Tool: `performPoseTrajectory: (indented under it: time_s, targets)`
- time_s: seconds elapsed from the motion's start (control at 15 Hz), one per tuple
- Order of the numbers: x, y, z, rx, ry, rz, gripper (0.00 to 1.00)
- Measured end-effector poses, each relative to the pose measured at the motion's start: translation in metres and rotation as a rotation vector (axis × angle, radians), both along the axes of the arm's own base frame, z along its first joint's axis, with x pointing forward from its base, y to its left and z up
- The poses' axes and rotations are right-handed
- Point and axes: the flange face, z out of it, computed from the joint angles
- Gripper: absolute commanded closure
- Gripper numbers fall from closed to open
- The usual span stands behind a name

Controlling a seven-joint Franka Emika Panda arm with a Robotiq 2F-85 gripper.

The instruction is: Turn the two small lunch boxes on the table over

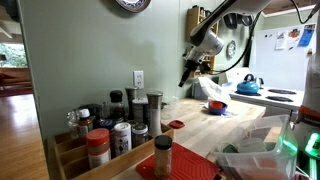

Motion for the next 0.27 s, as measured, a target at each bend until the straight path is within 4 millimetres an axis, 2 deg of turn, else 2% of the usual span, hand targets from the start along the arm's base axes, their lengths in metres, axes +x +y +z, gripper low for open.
performPoseTrajectory:
  time_s: [0.27]
  targets:
    - [-0.003, -0.001, 0.015, -0.066, 0.03, -0.075, 0.0]
